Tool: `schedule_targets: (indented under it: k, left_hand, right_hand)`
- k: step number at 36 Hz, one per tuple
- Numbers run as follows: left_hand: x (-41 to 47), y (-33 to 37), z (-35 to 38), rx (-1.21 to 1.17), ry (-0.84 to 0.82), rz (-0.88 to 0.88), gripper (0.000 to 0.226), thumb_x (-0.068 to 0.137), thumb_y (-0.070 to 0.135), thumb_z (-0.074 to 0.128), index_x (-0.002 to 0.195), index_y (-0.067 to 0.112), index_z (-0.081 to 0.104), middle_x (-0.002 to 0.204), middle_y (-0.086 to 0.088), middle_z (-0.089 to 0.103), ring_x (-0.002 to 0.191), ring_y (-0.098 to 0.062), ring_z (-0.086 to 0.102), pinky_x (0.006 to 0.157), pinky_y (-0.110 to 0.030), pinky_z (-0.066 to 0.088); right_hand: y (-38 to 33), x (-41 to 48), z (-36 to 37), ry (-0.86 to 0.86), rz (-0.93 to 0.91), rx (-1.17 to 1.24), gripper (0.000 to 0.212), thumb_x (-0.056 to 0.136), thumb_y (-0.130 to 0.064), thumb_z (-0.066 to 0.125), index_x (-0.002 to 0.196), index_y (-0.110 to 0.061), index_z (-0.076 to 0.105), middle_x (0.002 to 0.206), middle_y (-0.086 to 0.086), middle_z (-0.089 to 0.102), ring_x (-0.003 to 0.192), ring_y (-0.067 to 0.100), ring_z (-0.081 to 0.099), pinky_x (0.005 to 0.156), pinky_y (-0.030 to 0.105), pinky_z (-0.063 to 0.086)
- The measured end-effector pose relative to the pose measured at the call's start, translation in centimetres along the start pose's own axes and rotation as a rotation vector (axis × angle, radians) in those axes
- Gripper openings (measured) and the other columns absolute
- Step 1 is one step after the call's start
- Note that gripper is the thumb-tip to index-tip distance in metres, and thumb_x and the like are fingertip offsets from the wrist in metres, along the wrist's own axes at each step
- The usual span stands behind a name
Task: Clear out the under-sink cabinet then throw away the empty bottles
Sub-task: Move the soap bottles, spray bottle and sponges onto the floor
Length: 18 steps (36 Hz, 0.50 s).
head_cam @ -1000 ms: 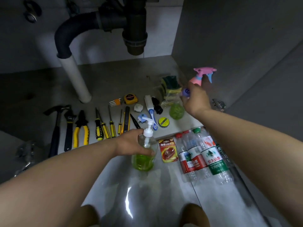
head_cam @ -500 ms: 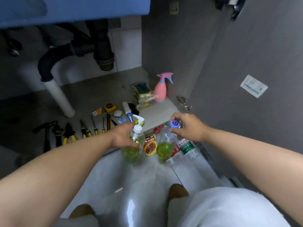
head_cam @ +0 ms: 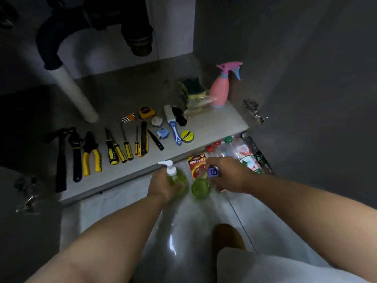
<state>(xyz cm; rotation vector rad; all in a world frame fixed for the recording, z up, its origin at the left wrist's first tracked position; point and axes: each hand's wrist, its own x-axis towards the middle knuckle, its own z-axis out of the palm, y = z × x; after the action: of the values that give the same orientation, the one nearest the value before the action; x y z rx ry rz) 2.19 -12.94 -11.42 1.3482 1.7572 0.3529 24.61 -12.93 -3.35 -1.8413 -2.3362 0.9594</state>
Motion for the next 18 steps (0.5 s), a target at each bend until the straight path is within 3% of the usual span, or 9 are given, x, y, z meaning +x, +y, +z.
schedule_targets:
  k: [2, 4, 9, 14, 18]
  left_hand:
    - [1.1, -0.6, 0.6, 0.005, 0.019, -0.022, 0.054, 0.076, 0.021, 0.085, 0.125, 0.015, 0.063, 0.129, -0.011, 0.063, 0.119, -0.03, 0.06, 0.105, -0.038, 0.046]
    - [1.9, -1.0, 1.2, 0.001, 0.029, -0.039, 0.058, 0.079, 0.02, 0.082, 0.133, 0.012, 0.059, 0.133, -0.013, 0.059, 0.121, -0.03, 0.058, 0.108, -0.038, 0.044]
    - [2.7, -1.2, 2.3, -0.098, 0.052, -0.081, 0.043, 0.089, 0.016, 0.069, 0.131, 0.014, 0.059, 0.128, -0.017, 0.06, 0.118, -0.033, 0.059, 0.102, -0.04, 0.05]
    - [2.9, -1.0, 2.6, -0.172, 0.038, -0.067, 0.047, 0.088, 0.015, 0.074, 0.132, 0.02, 0.06, 0.128, -0.01, 0.065, 0.116, -0.028, 0.062, 0.088, -0.024, 0.046]
    - [2.6, -0.8, 2.5, -0.252, 0.012, -0.065, 0.053, 0.086, 0.02, 0.078, 0.135, 0.023, 0.058, 0.129, -0.01, 0.065, 0.117, -0.028, 0.062, 0.098, -0.036, 0.052]
  right_hand:
    - [0.3, 0.6, 0.7, -0.014, 0.011, 0.016, 0.021, 0.083, -0.015, 0.07, 0.092, -0.029, 0.057, 0.088, -0.005, 0.059, 0.071, 0.013, 0.056, 0.051, 0.013, 0.035]
    - [0.7, 1.0, 1.3, -0.037, 0.028, 0.017, 0.022, 0.081, -0.014, 0.07, 0.094, -0.028, 0.059, 0.092, -0.003, 0.063, 0.074, 0.013, 0.059, 0.055, 0.016, 0.038]
    - [1.0, 1.6, 2.2, -0.027, 0.051, 0.014, 0.028, 0.079, -0.015, 0.073, 0.092, -0.03, 0.053, 0.098, -0.002, 0.061, 0.085, 0.019, 0.061, 0.059, 0.018, 0.038]
    - [1.3, 1.9, 1.9, -0.011, 0.056, -0.071, 0.031, 0.073, -0.018, 0.078, 0.095, -0.02, 0.055, 0.101, 0.002, 0.056, 0.086, 0.021, 0.056, 0.062, 0.024, 0.042]
    - [1.2, 1.7, 1.5, -0.04, 0.06, -0.079, 0.032, 0.075, -0.019, 0.08, 0.097, -0.018, 0.057, 0.103, 0.004, 0.055, 0.088, 0.021, 0.058, 0.071, 0.031, 0.054]
